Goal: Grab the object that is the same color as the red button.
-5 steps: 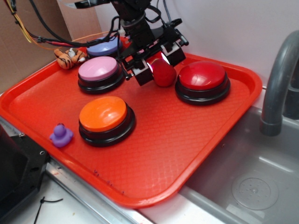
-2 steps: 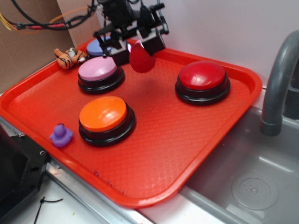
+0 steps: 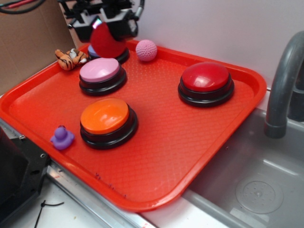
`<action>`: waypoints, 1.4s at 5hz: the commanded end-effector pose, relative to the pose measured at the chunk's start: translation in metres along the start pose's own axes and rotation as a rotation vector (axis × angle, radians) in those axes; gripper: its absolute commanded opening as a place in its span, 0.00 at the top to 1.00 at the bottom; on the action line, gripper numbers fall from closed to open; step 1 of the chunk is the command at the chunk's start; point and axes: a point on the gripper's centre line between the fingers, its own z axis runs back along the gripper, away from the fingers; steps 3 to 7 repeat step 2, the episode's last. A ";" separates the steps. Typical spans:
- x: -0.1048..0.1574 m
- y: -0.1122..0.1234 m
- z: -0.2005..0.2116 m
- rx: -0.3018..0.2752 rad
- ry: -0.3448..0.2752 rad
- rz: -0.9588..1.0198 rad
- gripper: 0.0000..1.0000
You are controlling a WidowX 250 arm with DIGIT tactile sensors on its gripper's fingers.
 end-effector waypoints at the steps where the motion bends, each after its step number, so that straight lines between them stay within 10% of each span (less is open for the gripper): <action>1: -0.008 0.045 0.069 -0.029 -0.016 -0.030 1.00; 7: -0.015 0.057 0.079 -0.033 -0.048 -0.068 1.00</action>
